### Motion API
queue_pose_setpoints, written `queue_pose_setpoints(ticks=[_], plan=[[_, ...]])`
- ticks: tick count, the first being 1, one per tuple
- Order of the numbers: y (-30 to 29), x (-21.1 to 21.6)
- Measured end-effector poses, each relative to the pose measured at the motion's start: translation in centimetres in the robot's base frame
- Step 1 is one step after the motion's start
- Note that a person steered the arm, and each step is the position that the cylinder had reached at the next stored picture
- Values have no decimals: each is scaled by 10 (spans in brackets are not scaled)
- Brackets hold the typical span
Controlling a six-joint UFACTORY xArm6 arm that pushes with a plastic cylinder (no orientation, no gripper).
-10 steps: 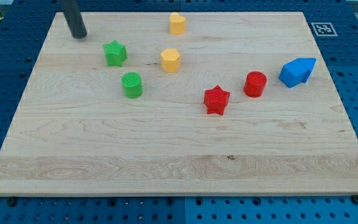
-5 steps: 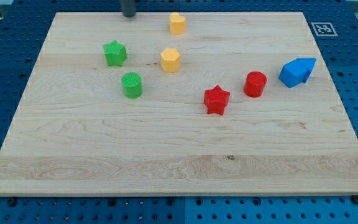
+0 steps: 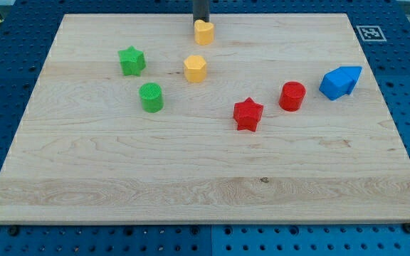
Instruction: Push the heart towards the hexagon
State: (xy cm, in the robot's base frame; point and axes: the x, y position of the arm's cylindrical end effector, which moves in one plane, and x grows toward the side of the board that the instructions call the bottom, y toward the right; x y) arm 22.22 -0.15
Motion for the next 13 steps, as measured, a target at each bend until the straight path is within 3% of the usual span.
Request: queue_pose_setpoints(ticks=[2,5,11,12,13], plan=[[25,6],[9,45],[-19,60],[-16,60],[33,60]])
